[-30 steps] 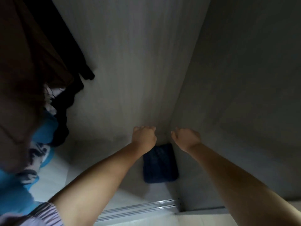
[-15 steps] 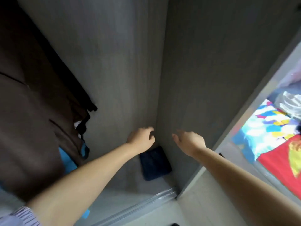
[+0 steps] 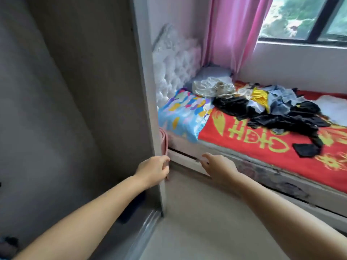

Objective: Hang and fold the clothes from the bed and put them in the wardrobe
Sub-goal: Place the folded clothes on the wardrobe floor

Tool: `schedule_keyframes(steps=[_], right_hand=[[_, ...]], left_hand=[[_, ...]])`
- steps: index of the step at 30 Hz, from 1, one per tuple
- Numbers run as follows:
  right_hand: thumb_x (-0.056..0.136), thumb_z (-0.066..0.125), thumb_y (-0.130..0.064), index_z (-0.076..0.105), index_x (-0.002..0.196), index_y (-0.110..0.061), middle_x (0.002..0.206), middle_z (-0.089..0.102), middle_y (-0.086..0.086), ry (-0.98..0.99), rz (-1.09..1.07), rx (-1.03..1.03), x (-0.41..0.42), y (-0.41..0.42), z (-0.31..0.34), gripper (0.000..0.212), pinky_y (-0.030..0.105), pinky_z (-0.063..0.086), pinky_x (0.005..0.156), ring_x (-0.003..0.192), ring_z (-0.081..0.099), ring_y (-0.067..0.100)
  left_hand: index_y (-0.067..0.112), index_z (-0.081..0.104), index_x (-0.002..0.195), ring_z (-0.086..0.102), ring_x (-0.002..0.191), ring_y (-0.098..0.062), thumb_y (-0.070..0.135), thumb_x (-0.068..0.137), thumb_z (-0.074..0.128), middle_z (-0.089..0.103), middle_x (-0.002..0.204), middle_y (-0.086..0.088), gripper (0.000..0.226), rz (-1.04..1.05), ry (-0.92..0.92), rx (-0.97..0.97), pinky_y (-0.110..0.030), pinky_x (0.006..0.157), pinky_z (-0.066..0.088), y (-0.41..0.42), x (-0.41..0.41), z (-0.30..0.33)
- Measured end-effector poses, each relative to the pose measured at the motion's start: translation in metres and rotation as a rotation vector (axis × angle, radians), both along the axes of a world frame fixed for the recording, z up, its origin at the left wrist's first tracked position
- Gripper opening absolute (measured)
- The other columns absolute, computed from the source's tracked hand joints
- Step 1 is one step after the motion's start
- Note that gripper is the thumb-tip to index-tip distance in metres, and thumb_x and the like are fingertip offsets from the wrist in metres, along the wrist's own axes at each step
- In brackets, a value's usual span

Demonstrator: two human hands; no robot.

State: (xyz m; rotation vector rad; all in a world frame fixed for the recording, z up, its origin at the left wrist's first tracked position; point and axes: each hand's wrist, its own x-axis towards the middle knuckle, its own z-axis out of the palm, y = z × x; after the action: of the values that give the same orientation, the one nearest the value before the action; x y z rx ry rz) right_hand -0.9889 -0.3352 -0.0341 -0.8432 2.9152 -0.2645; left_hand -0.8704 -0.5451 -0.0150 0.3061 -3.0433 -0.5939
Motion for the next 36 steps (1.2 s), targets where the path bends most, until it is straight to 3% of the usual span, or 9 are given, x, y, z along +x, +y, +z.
schedule_keyframes(steps=[8,11,15,21,26,32,36], right_hand=[[0.101,0.033,-0.04,0.049,0.095,-0.02,0.091,0.063,0.005,-0.092,-0.341,-0.041,-0.046,0.218,-0.01,0.026,0.034,0.04,0.061,0.086,0.061,0.029],[0.101,0.034,-0.039,0.049,0.098,-0.019,0.092,0.063,0.006,-0.097,-0.451,-0.034,-0.063,0.297,-0.009,0.026,0.035,0.041,0.062,0.088,0.06,0.029],[0.101,0.033,-0.039,0.052,0.118,-0.019,0.099,0.068,0.006,-0.101,-0.539,-0.049,-0.092,0.367,-0.003,0.032,0.035,0.051,0.07,0.084,0.064,0.026],[0.101,0.033,-0.039,0.056,0.114,-0.019,0.092,0.068,0.002,-0.126,-0.558,-0.062,-0.145,0.402,-0.011,0.033,0.031,0.053,0.068,0.07,0.064,0.02],[0.101,0.035,-0.036,0.06,0.107,-0.019,0.094,0.067,0.0,-0.179,-0.54,-0.029,-0.214,0.407,-0.025,0.032,0.03,0.045,0.064,0.08,0.062,0.021],[0.1,0.036,-0.033,0.062,0.103,-0.016,0.093,0.067,0.001,-0.223,-0.574,0.002,-0.326,0.425,-0.037,0.031,0.031,0.046,0.066,0.08,0.063,0.021],[0.101,0.035,-0.031,0.06,0.102,-0.012,0.086,0.066,0.003,-0.236,-0.639,0.022,-0.403,0.454,-0.038,0.032,0.028,0.038,0.054,0.068,0.061,0.021]], left_hand=[[0.024,0.055,0.127,0.06,0.107,-0.022,0.029,0.092,0.049,0.066,0.114,0.0,0.036,-0.284,-0.079,-0.051,-0.032,0.084,0.048,0.164,-0.136,-0.023],[0.022,0.054,0.128,0.061,0.102,-0.02,0.028,0.093,0.048,0.066,0.111,0.0,0.035,-0.361,-0.072,-0.011,-0.032,0.08,0.048,0.24,-0.182,-0.021],[0.019,0.053,0.128,0.063,0.084,-0.016,0.027,0.096,0.047,0.068,0.101,0.0,0.034,-0.442,-0.062,0.053,-0.036,0.073,0.053,0.316,-0.228,-0.012],[0.016,0.052,0.131,0.064,0.079,-0.015,0.026,0.097,0.046,0.068,0.099,0.0,0.036,-0.467,-0.096,0.049,-0.037,0.07,0.054,0.357,-0.292,-0.012],[0.017,0.052,0.13,0.064,0.076,-0.015,0.027,0.098,0.046,0.065,0.092,0.003,0.034,-0.469,-0.13,0.05,-0.038,0.069,0.056,0.367,-0.36,-0.027],[0.017,0.052,0.13,0.061,0.067,-0.018,0.026,0.098,0.045,0.065,0.088,0.003,0.034,-0.469,-0.185,0.093,-0.034,0.057,0.048,0.379,-0.475,-0.051],[0.017,0.052,0.13,0.057,0.06,-0.019,0.025,0.098,0.044,0.067,0.096,-0.001,0.035,-0.498,-0.22,0.083,-0.031,0.054,0.043,0.399,-0.564,-0.052]])
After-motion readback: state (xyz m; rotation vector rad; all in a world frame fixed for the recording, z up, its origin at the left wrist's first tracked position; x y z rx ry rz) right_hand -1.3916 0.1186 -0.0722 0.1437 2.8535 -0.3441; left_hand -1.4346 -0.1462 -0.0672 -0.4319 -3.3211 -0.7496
